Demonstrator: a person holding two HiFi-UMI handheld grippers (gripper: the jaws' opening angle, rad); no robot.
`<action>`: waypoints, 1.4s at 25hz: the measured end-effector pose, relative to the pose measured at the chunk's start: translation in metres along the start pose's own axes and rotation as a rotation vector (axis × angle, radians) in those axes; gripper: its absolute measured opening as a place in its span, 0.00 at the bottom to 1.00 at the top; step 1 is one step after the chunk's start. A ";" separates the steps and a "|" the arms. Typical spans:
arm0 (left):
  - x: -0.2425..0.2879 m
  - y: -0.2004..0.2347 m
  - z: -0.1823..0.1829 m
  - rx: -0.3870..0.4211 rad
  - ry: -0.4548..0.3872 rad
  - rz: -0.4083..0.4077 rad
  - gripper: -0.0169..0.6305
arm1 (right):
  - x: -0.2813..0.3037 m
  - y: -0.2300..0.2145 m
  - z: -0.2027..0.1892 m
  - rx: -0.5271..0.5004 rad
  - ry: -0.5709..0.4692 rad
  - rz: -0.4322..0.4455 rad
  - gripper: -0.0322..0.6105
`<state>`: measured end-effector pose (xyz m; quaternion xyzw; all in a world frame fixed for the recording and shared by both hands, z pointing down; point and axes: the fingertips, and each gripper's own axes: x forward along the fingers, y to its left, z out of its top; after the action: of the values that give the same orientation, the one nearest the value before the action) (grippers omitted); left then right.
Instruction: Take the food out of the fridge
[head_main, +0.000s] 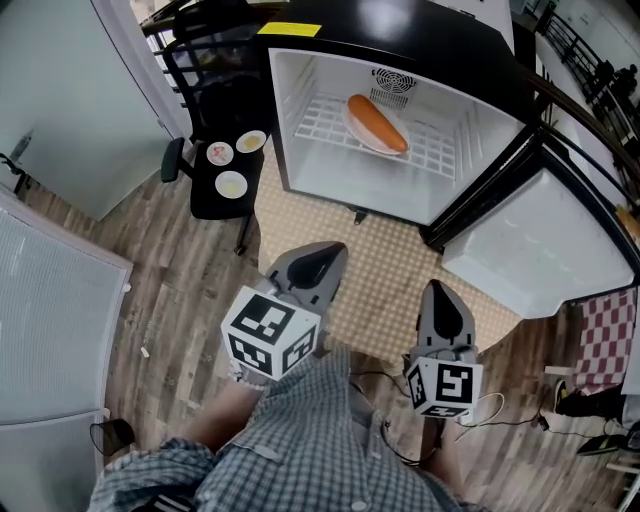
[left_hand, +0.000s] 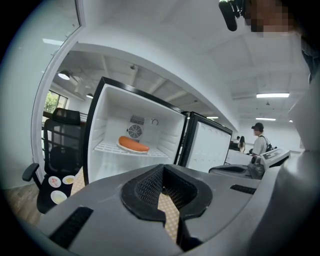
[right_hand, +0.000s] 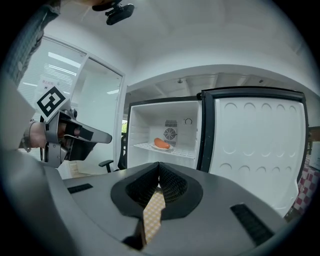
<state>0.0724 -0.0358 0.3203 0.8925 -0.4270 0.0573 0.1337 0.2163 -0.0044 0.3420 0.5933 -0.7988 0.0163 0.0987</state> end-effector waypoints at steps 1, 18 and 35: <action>0.002 0.007 0.002 0.001 0.000 -0.004 0.03 | 0.006 0.001 0.001 -0.005 0.004 -0.006 0.06; 0.023 0.114 0.018 0.014 0.020 -0.122 0.03 | 0.097 0.047 0.025 -0.021 0.015 -0.131 0.06; 0.010 0.161 0.022 -0.002 0.001 -0.184 0.03 | 0.133 0.090 0.036 -0.063 0.039 -0.186 0.06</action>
<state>-0.0469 -0.1465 0.3320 0.9277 -0.3432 0.0448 0.1397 0.0893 -0.1090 0.3387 0.6609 -0.7384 -0.0066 0.1337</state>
